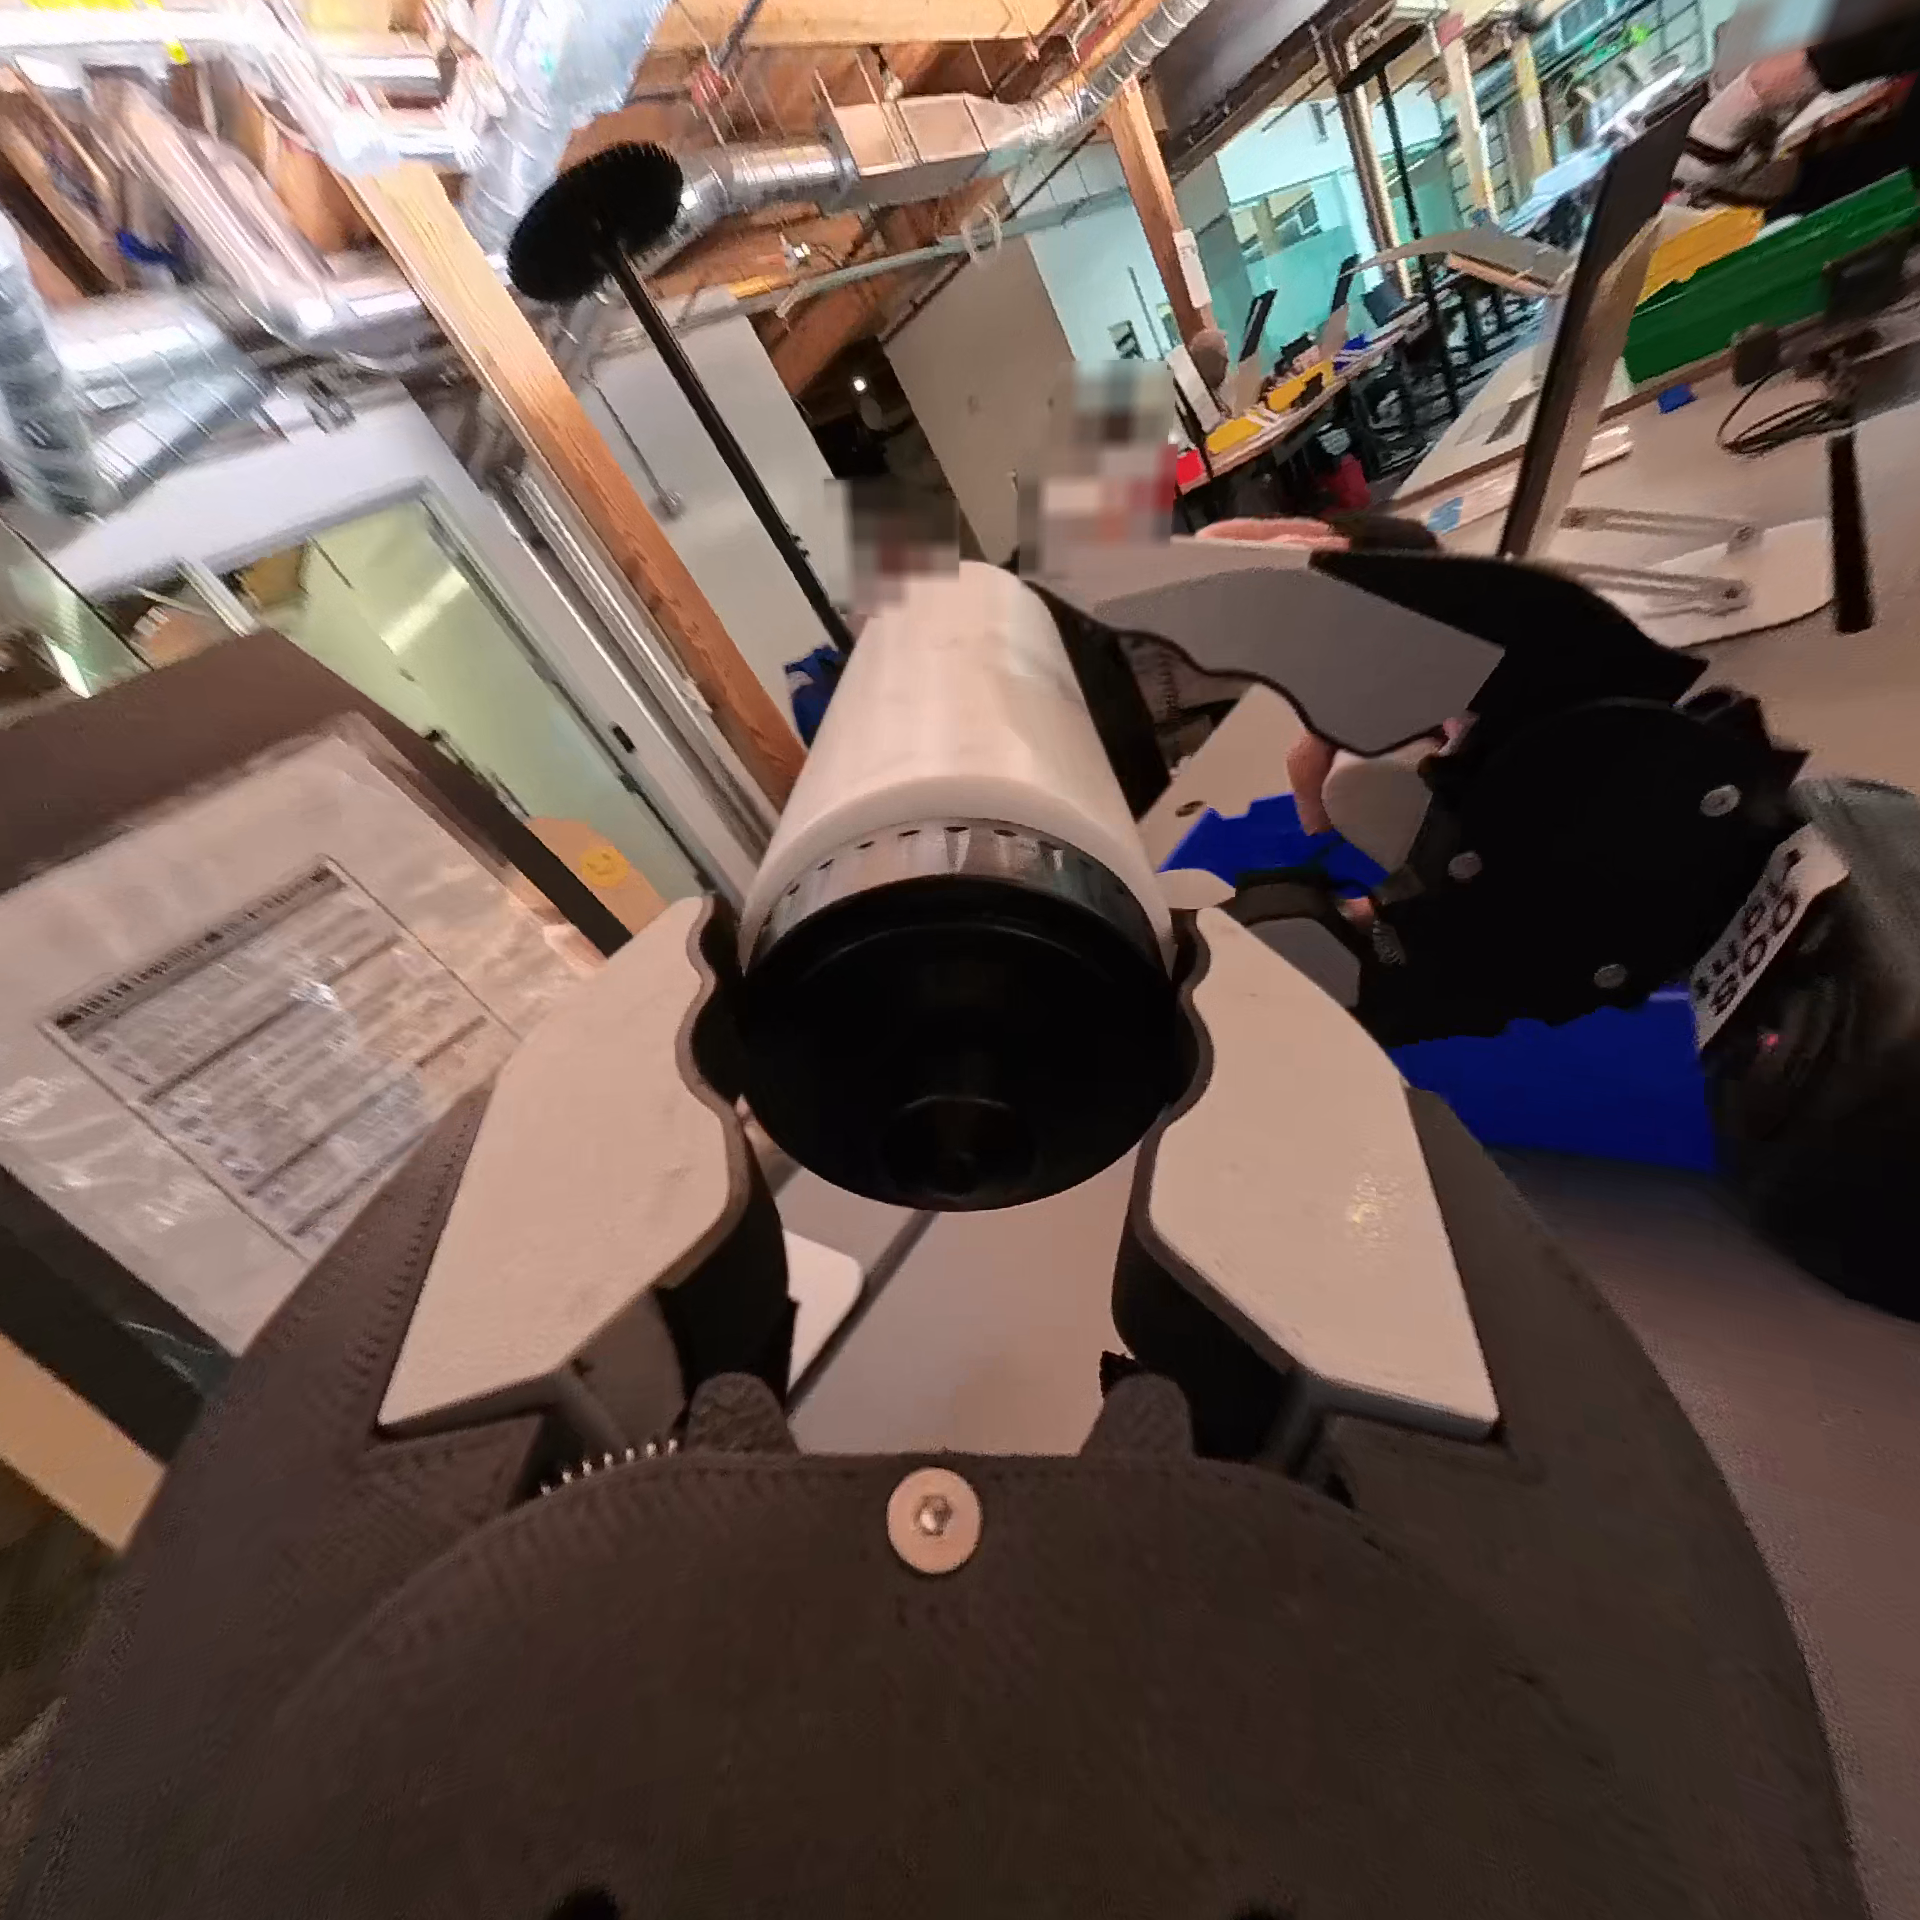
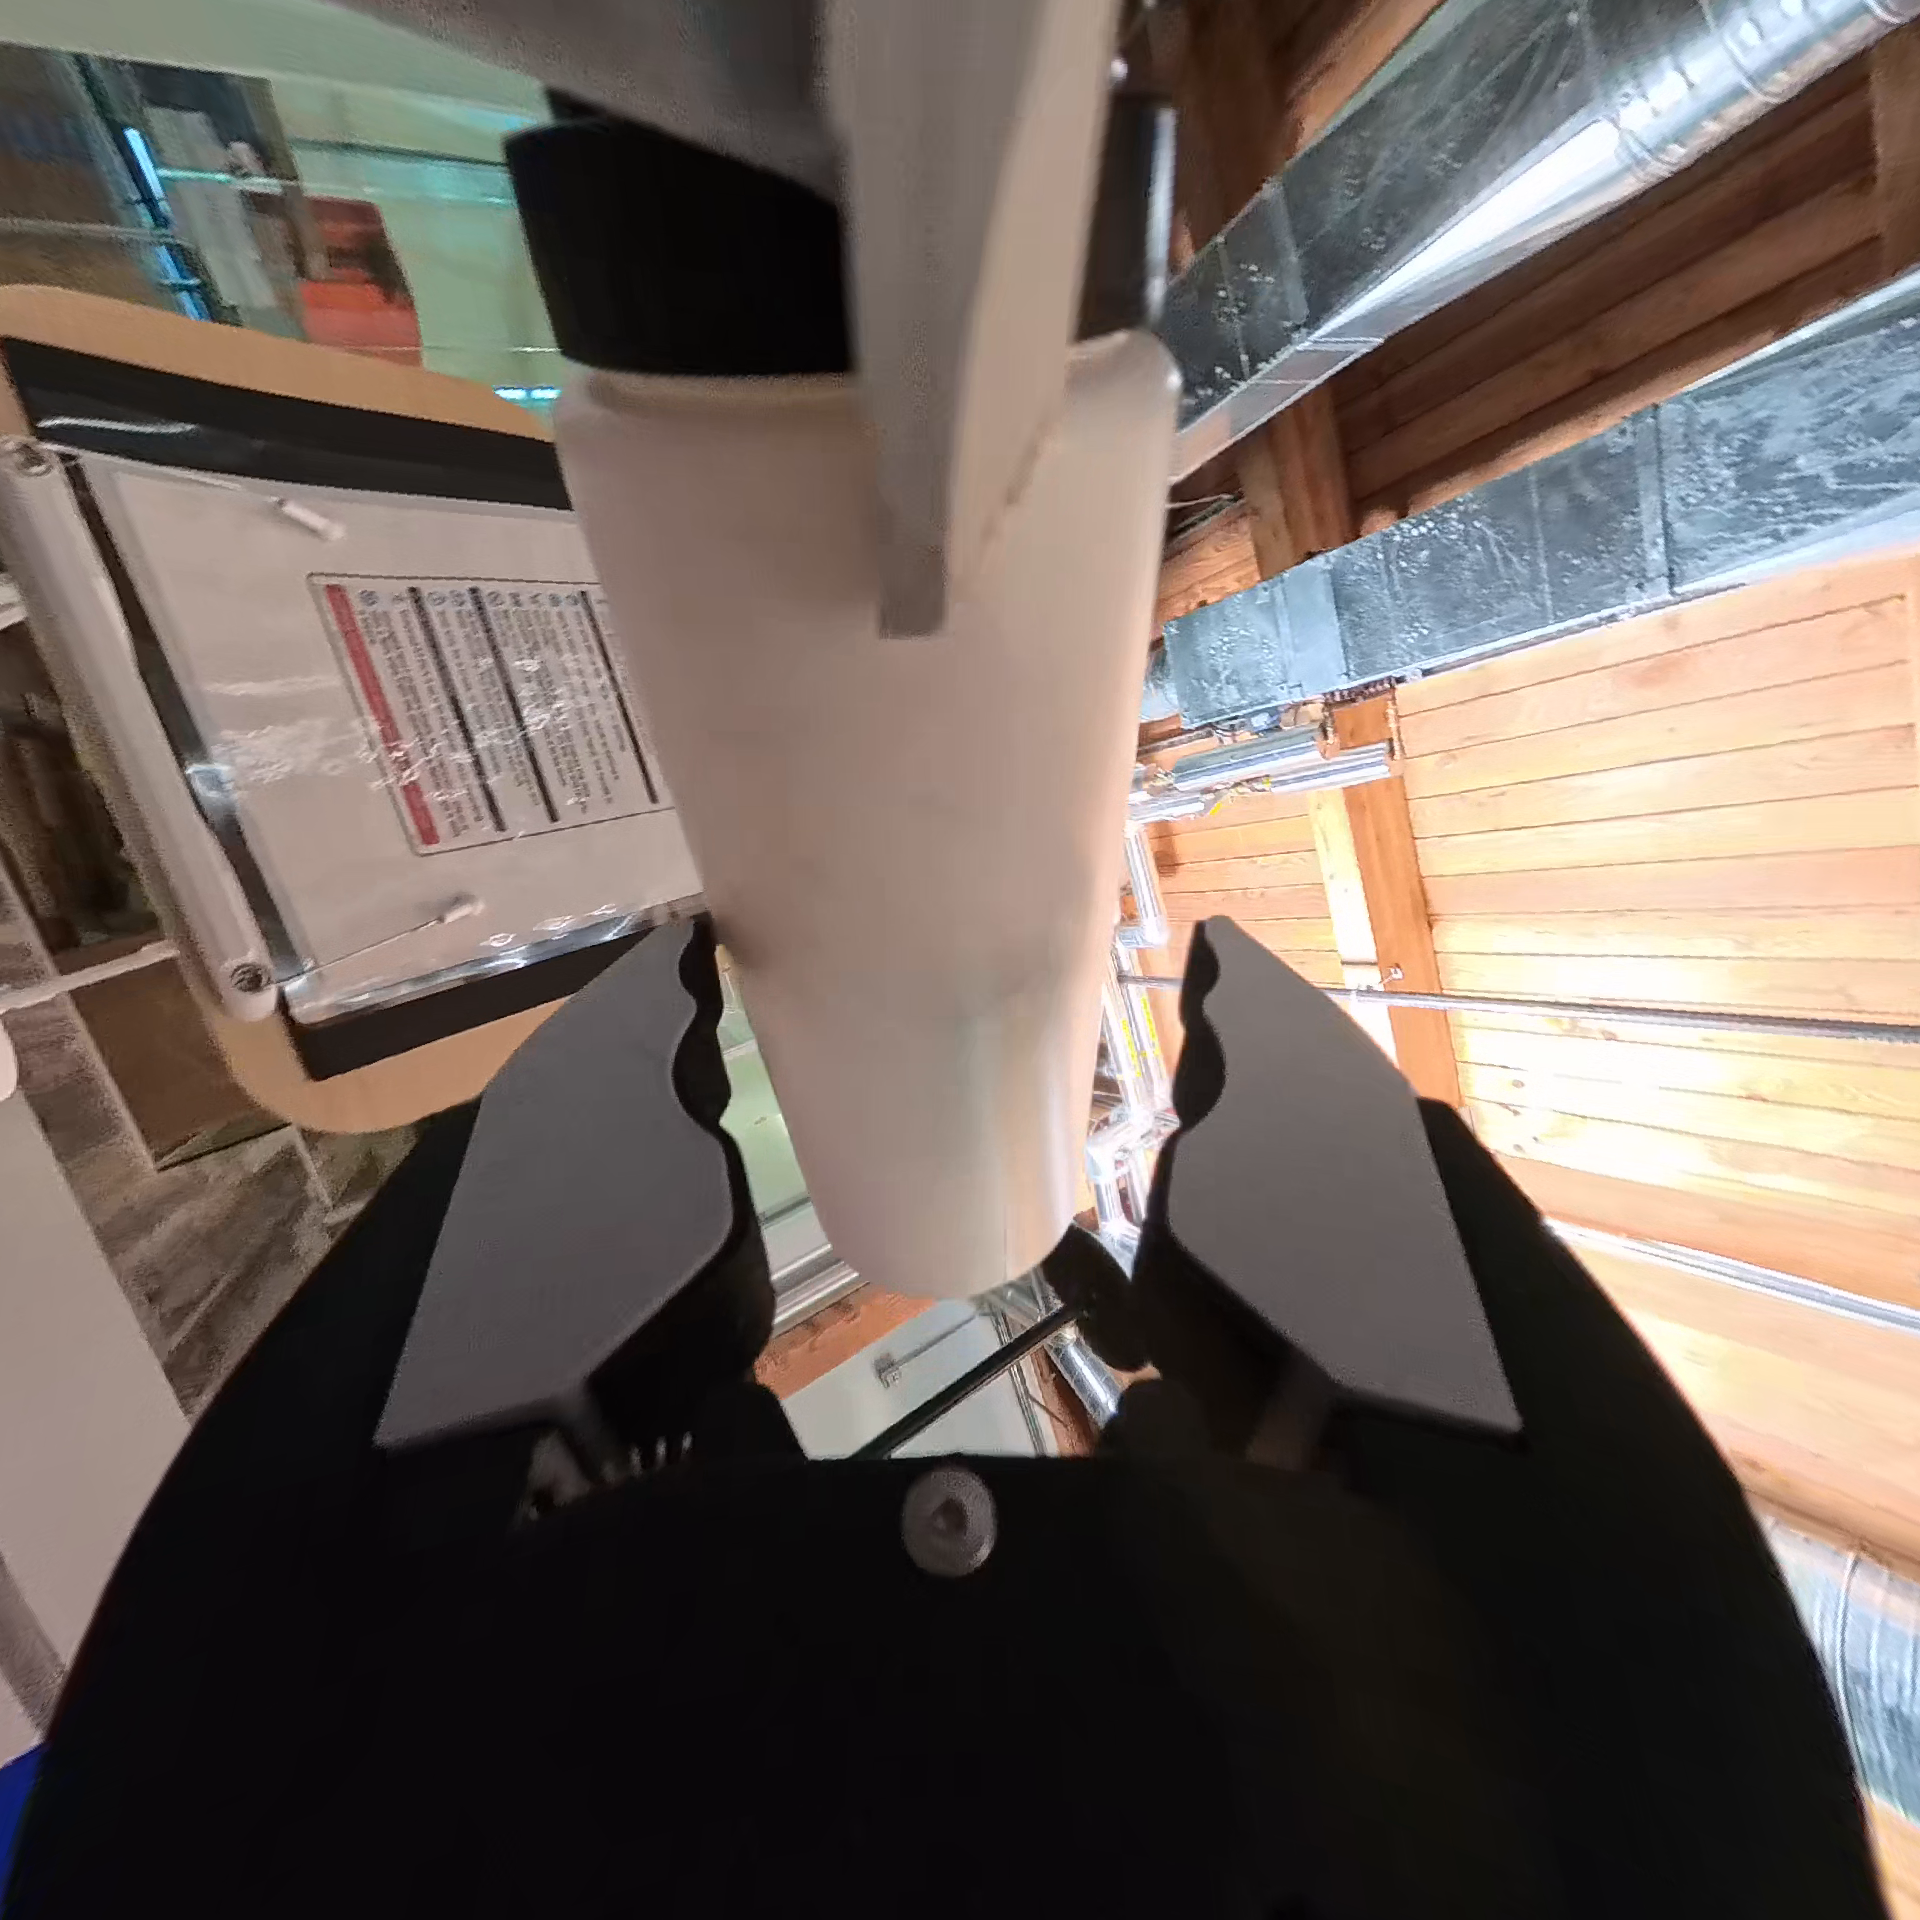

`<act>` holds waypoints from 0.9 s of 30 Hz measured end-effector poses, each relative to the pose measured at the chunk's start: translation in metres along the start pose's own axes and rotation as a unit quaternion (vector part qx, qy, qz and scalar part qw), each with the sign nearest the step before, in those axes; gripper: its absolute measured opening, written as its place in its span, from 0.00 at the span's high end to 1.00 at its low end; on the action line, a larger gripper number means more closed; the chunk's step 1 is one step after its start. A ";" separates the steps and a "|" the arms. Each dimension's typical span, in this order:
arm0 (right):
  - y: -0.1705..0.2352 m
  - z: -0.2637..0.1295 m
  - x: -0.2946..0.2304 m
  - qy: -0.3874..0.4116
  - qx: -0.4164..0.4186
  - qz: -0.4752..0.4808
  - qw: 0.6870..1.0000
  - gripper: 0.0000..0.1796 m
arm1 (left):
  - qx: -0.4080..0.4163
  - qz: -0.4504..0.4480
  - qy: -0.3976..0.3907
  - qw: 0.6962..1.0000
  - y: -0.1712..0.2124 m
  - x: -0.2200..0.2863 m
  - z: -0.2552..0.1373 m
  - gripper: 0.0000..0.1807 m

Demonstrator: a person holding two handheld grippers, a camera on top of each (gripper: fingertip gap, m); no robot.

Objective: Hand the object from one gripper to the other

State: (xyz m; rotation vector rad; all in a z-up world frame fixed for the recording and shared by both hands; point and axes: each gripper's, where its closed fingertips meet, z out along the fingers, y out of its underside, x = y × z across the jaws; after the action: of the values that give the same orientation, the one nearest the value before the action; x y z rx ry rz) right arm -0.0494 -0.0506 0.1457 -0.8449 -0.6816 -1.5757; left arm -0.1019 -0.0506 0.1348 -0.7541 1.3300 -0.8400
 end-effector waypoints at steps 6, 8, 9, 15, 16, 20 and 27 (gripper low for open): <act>0.007 -0.004 0.031 0.060 0.001 0.056 0.997 0.51 | 0.043 0.140 -0.082 0.986 -0.027 -0.004 -0.016 0.56; 0.016 -0.004 0.038 0.069 -0.008 0.096 0.993 0.52 | 0.064 0.164 -0.103 0.979 -0.039 -0.006 -0.024 0.56; 0.021 -0.004 0.038 0.065 -0.011 0.122 0.990 0.53 | 0.076 0.176 -0.117 0.974 -0.045 -0.008 -0.029 0.56; 0.042 0.004 0.011 -0.043 -0.016 0.431 0.901 0.60 | 0.131 0.219 -0.192 0.948 -0.080 -0.027 -0.064 0.56; 0.036 0.006 0.006 -0.079 0.002 0.512 0.855 0.60 | 0.142 0.220 -0.201 0.944 -0.085 -0.029 -0.070 0.56; -0.001 0.002 0.026 -0.196 0.135 0.808 0.539 0.60 | 0.160 0.234 -0.230 0.931 -0.095 -0.035 -0.083 0.56; -0.058 -0.013 0.064 -0.321 0.231 0.894 0.211 0.52 | 0.141 0.274 -0.234 0.922 -0.083 -0.020 -0.065 0.56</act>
State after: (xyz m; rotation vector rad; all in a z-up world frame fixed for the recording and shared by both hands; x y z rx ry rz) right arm -0.1136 -0.0876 0.1927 -0.9290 -0.1766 1.2322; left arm -0.1752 -0.0753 0.2093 -0.2944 0.8897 -0.3511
